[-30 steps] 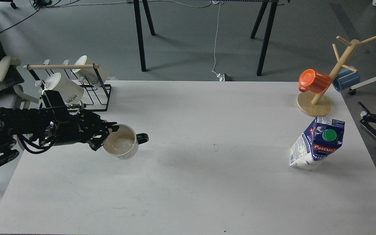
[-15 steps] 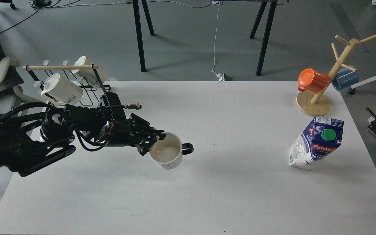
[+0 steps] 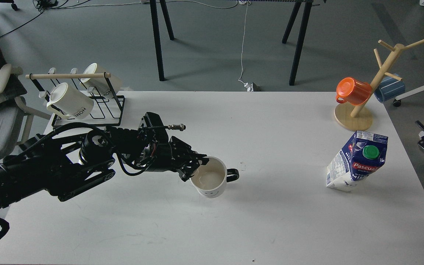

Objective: Place cup and milk with both arms
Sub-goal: 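Carry the white mug with the left gripper toward the table center, then release the mug and retract the left gripper toward the rack, then bring the right gripper up to the milk carton and grasp it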

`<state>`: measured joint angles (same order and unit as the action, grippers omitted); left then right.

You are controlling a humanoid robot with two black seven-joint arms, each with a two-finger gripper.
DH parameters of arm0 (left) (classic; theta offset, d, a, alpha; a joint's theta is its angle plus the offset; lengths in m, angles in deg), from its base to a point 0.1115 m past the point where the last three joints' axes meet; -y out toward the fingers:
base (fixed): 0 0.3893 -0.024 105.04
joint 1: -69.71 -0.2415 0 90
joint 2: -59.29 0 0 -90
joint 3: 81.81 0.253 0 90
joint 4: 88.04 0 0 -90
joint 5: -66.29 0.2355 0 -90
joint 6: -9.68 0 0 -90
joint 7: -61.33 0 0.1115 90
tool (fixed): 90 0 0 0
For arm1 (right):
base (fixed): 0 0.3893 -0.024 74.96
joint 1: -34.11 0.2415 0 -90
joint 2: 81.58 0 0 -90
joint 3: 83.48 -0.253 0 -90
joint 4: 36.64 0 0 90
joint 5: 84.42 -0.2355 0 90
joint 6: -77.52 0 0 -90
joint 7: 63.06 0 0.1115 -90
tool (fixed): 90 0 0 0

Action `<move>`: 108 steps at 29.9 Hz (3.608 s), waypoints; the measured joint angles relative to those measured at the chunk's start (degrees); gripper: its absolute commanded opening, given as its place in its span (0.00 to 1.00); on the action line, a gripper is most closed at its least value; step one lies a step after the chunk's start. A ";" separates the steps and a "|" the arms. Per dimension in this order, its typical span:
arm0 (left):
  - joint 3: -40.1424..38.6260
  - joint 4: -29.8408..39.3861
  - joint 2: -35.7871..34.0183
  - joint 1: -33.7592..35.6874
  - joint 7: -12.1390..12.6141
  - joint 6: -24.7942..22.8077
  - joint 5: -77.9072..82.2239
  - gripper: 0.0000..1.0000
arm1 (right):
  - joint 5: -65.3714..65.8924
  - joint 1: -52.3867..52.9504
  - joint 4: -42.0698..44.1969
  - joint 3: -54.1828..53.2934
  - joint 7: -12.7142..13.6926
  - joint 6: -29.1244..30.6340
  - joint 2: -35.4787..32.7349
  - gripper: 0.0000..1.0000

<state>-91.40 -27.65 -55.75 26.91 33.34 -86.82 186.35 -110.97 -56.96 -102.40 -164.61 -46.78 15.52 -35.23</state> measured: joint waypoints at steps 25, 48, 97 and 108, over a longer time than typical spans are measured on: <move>0.05 -2.06 1.39 -1.03 -0.01 -0.21 -0.13 0.24 | 0.00 -0.08 0.02 -0.27 -0.26 0.00 -0.04 0.99; -2.28 6.72 -8.15 -0.37 -0.01 -6.86 -18.78 0.64 | -0.08 -0.17 -0.03 -0.36 -0.19 0.00 -0.07 0.99; -24.87 -8.10 -23.10 -22.85 0.00 -21.51 -113.30 0.83 | -30.44 -33.24 -20.38 8.55 -5.36 0.00 1.26 0.99; -24.47 -8.13 -22.52 -22.80 -0.01 -21.50 -113.01 0.83 | -22.74 -23.87 -20.54 11.06 -10.40 -2.31 10.16 0.99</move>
<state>-115.87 -35.78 -78.27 4.12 33.33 -108.32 73.33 -133.71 -80.83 -122.93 -153.55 -57.18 13.20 -25.07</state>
